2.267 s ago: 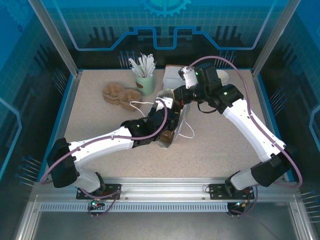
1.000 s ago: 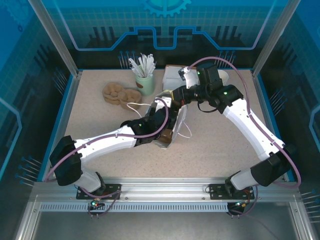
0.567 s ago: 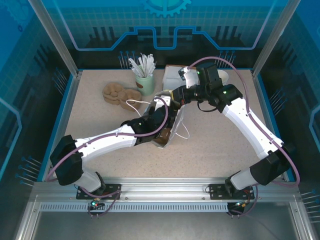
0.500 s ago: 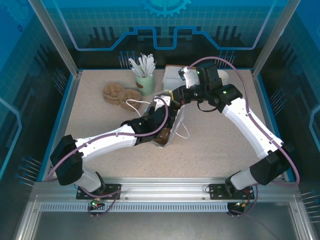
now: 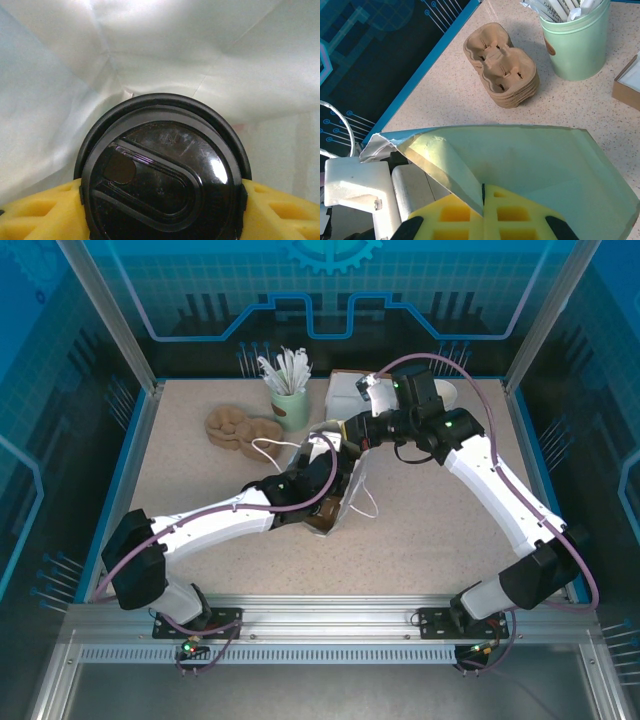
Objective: Pack the takeout coffee
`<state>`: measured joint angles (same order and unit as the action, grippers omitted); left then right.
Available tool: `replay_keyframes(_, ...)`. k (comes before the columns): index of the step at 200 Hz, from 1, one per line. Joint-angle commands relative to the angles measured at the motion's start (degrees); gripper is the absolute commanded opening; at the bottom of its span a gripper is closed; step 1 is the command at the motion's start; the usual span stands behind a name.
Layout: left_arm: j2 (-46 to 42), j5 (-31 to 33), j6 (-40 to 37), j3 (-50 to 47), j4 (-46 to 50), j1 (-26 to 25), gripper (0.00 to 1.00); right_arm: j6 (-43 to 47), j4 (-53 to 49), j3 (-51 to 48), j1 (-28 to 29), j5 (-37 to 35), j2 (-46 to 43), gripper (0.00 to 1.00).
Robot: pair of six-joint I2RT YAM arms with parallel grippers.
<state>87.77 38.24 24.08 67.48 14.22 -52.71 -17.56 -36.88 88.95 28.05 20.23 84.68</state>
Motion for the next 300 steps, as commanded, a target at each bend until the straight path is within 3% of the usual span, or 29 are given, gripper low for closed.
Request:
replay_keyframes(1,0.16,-0.09,0.72,1.45,3.30,0.24,0.66,0.84,-0.45,2.14,-0.19,1.91,0.57,0.00)
replay_keyframes(90,-0.23,0.17,1.70,2.78,7.75,0.17,0.65,2.77,-0.72,2.55,0.09,0.01,-0.14,0.00)
replay_keyframes(174,-1.13,-1.31,0.20,1.95,1.27,-0.08,0.65,7.01,-3.99,4.00,3.41,-4.26,0.46,0.00)
replay_keyframes(300,0.48,1.49,1.16,3.87,4.48,-0.55,0.64,10.41,-5.74,6.24,4.88,-10.84,0.09,0.00)
